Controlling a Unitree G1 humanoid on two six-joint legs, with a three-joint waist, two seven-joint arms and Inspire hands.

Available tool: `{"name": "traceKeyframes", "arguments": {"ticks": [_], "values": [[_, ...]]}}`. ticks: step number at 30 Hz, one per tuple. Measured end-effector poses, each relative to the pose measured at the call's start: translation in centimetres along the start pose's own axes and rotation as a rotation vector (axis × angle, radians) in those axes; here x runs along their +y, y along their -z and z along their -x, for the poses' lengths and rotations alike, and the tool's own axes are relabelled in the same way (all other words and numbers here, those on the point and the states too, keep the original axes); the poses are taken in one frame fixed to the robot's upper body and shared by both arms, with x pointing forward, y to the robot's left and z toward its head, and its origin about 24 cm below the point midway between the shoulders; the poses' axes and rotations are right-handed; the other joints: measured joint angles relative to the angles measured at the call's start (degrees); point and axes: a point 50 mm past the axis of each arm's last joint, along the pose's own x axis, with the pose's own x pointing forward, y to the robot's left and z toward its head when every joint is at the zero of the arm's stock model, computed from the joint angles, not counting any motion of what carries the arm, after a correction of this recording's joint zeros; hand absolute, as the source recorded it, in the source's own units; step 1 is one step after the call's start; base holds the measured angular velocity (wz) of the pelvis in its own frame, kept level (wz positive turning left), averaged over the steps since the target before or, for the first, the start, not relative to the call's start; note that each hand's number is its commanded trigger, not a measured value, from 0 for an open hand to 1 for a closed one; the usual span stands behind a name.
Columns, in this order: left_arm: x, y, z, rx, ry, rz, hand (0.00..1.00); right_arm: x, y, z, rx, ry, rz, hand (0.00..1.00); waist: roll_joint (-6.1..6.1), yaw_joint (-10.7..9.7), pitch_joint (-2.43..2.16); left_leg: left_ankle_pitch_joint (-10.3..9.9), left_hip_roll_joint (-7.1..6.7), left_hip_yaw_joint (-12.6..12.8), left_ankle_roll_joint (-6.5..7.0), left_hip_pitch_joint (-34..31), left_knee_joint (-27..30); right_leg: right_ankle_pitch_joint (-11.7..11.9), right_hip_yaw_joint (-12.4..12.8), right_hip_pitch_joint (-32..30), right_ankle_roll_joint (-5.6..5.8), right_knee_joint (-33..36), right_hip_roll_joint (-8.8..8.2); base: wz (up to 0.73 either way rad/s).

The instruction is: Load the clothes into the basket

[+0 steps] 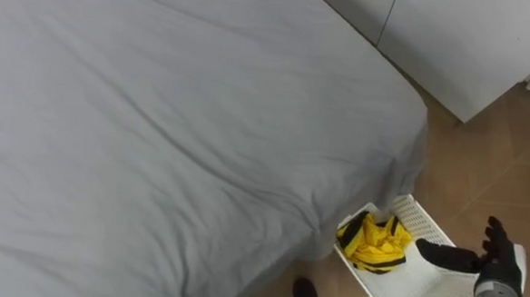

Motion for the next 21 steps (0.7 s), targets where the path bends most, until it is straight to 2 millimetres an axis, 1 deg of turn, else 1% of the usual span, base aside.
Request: {"name": "traceKeyframes", "arguments": {"ticks": [3, 5, 6, 8, 9, 10, 11, 13, 14, 15, 16, 17, 18, 19, 20, 21], "values": [[0.2, 0.3, 0.0, 0.004, 0.004, -0.002, 0.00, -0.1, 0.7, 0.4, 0.013, -0.032, -0.022, 0.00, -0.32, -0.2, -0.13, 0.0, 0.20, -0.8, 0.00, 1.7, -0.2, -0.1, -0.6, 2.5, 0.09, -1.0, 0.03, 0.12], [0.3, 0.9, 0.0, 0.018, 0.013, -0.002, 0.00, -0.3, 2.2, 1.0, 0.057, -0.059, -0.034, 0.00, -0.74, -0.2, -0.38, 0.0, 0.35, -1.8, -0.03, 4.5, -0.9, -0.1, -1.7, 6.1, 0.22, -2.5, 0.04, 0.17], [0.4, 1.1, 0.0, 0.023, 0.013, -0.001, 0.00, -0.4, 2.6, 1.2, 0.069, -0.064, -0.033, 0.00, -0.95, -0.1, -0.50, 0.0, 0.41, -2.1, -0.05, 5.1, -1.0, -0.1, -1.9, 6.9, 0.30, -2.9, 0.04, 0.19], [0.8, 1.8, 0.1, 0.024, 0.007, 0.014, 0.00, -0.4, 4.5, 2.1, 0.129, -0.082, -0.064, 0.00, -1.84, 0.0, -0.92, 0.0, 0.56, -3.4, -0.11, 7.8, -2.0, -0.1, -3.5, 10.5, 0.31, -4.4, -0.09, 0.25], [0.9, 1.9, 0.1, 0.023, 0.005, 0.012, 0.00, -0.5, 5.1, 2.4, 0.149, -0.086, -0.073, 0.00, -2.14, 0.2, -0.99, 0.0, 0.63, -3.7, -0.13, 8.5, -2.2, -0.1, -3.8, 11.6, 0.34, -4.9, -0.09, 0.34], [1.0, 2.3, 0.2, 0.024, 0.002, 0.006, 0.00, -0.8, 6.2, 2.9, 0.188, -0.093, -0.088, 0.00, -2.54, 0.2, -1.12, -0.1, 0.90, -4.9, -0.20, 10.1, -2.5, 0.0, -5.0, 14.0, 0.23, -5.8, -0.26, 0.30], [1.1, 2.4, 0.2, 0.024, -0.001, 0.001, 0.00, -0.9, 6.7, 3.2, 0.207, -0.095, -0.092, 0.00, -2.86, 0.2, -1.06, -0.1, 0.89, -5.5, -0.21, 10.9, -2.8, 0.0, -5.5, 15.3, 0.20, -6.3, -0.31, 0.46], [1.5, 2.7, 0.3, 0.019, -0.011, -0.008, 0.00, -1.0, 8.5, 3.9, 0.286, -0.108, -0.106, 0.00, -4.01, 0.3, -1.11, -0.1, 0.89, -7.8, -0.29, 13.6, -3.8, 0.0, -7.6, 19.6, 0.54, -8.9, -0.33, 0.44], [1.5, 2.7, 0.3, 0.017, -0.012, -0.005, 0.00, -0.9, 8.9, 4.1, 0.303, -0.115, -0.109, 0.00, -4.24, 0.4, -1.20, -0.1, 0.92, -8.3, -0.32, 14.2, -4.0, 0.2, -8.1, 20.6, 0.67, -9.7, -0.28, 0.40], [1.7, 2.9, 0.3, 0.019, -0.018, 0.002, 0.00, -0.8, 9.7, 4.5, 0.337, -0.130, -0.106, 0.00, -4.71, 0.6, -1.40, 0.0, 0.95, -9.2, -0.34, 15.1, -3.9, 0.6, -9.0, 22.6, 0.54, -11.2, -0.21, 0.40], [1.8, 2.9, 0.3, 0.015, -0.022, 0.008, 0.00, -0.7, 10.6, 5.0, 0.373, -0.146, -0.113, 0.00, -5.19, 1.1, -1.34, -0.1, 0.91, -9.9, -0.42, 16.1, -4.0, 0.9, -10.0, 24.5, 0.50, -12.6, -0.20, 0.53], [2.0, 2.7, 0.3, 0.007, -0.029, 0.007, 0.00, -0.5, 11.6, 5.8, 0.412, -0.167, -0.109, 0.00, -5.69, 1.7, -1.19, -0.2, 0.61, -11.2, -0.49, 16.8, -4.2, 0.9, -11.3, 26.5, 0.56, -13.8, -0.22, 0.51], [2.0, 2.6, 0.3, 0.001, -0.032, 0.002, 0.00, -0.4, 12.2, 6.2, 0.433, -0.179, -0.107, 0.00, -5.90, 1.9, -1.27, -0.2, 0.52, -12.0, -0.49, 17.0, -4.2, 1.0, -12.0, 27.2, 0.58, -14.2, -0.23, 0.57], [2.2, 2.3, 0.3, -0.012, -0.041, 0.001, 0.00, 0.1, 13.0, 6.9, 0.471, -0.206, -0.106, 0.00, -6.34, 2.5, -1.28, -0.2, 0.38, -13.1, -0.49, 17.5, -4.2, 0.9, -13.0, 28.3, 0.60, -15.0, -0.36, 0.44], [2.2, 2.1, 0.3, -0.030, -0.045, -0.008, 0.00, 0.7, 13.5, 7.3, 0.496, -0.236, -0.104, 0.00, -6.59, 3.5, -1.31, -0.2, 0.32, -13.8, -0.52, 17.7, -4.3, 0.9, -13.5, 28.8, 0.62, -15.0, -0.55, 0.39], [2.2, 2.1, 0.3, -0.036, -0.046, -0.018, 0.00, 1.0, 13.7, 7.5, 0.507, -0.252, -0.107, 0.00, -6.64, 3.5, -1.31, -0.2, 0.27, -14.1, -0.52, 17.7, -4.3, 0.9, -14.1, 29.3, 0.66, -15.3, -0.82, 0.36]]}}
